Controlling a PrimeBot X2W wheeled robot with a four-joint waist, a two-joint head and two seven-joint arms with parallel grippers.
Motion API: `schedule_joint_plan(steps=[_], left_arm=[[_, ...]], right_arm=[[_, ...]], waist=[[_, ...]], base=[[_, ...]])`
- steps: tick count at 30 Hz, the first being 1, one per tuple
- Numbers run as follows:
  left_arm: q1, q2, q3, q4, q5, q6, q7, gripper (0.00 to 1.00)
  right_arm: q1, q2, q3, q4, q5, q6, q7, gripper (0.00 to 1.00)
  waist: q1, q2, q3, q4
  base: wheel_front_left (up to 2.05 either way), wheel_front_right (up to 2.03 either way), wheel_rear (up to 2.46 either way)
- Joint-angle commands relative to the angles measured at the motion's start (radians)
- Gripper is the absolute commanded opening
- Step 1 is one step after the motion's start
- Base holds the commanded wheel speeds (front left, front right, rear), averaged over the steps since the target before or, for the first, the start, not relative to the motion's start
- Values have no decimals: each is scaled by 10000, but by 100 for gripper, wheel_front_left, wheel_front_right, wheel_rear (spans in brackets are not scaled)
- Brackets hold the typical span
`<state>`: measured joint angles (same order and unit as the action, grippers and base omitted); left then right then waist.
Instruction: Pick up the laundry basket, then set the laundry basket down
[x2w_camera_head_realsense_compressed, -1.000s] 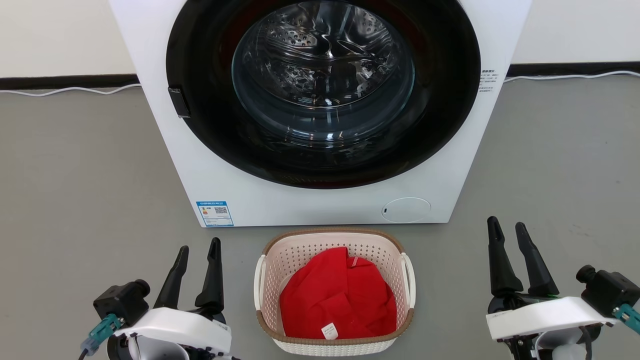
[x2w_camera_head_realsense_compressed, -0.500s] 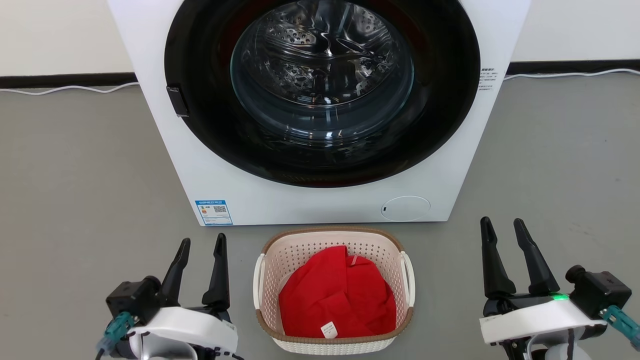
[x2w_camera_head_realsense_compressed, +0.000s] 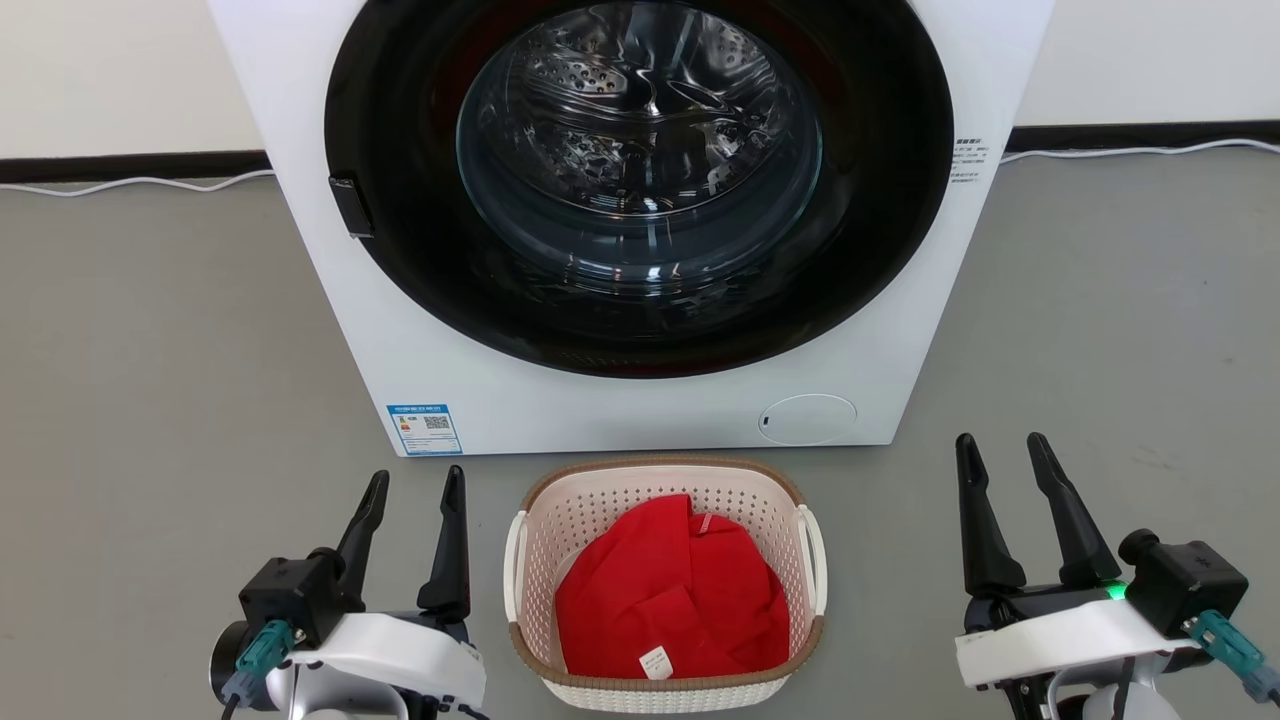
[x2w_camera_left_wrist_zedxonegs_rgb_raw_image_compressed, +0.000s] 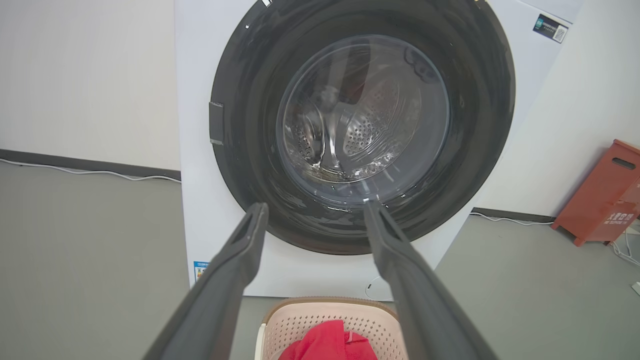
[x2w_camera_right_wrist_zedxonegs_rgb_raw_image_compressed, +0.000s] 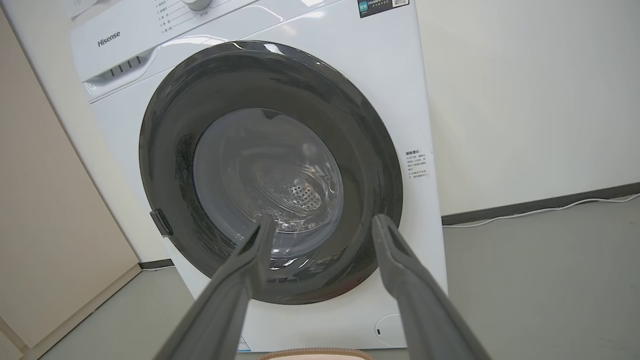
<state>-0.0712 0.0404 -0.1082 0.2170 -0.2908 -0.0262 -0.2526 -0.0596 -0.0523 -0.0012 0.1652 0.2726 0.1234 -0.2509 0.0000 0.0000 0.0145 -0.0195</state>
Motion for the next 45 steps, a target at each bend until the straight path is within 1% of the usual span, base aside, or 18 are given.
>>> schedule_joint_plan(steps=[1, 14, 19, 36, 45], left_arm=[[-500, 98, 250, -199, 5, 75, -91, 100], [-509, 98, 199, -95, -50, 118, -91, 100], [-534, 98, 213, -141, -101, 123, -91, 100], [-1069, 98, 443, -229, -66, -39, -91, 100], [-1444, 98, 539, -139, -16, -152, -92, 100]], right_arm=[[-403, -7, 194, -190, -97, 73, -109, 100], [-430, 14, 153, 105, -171, 73, -109, 100], [-467, 16, 161, 122, -111, 73, -109, 100], [-918, 19, 95, 57, 212, 73, -109, 100], [-1271, 20, 260, 111, 292, 73, -109, 100]], waist=[[0, 0, -4, 2], [0, 0, 11, -12], [0, 0, 183, -32], [0, 0, 1387, -143], [0, 0, 2134, -273]], base=[[0, 0, 0], [0, 0, 0], [0, 0, 0], [0, 0, 0], [0, 0, 0]])
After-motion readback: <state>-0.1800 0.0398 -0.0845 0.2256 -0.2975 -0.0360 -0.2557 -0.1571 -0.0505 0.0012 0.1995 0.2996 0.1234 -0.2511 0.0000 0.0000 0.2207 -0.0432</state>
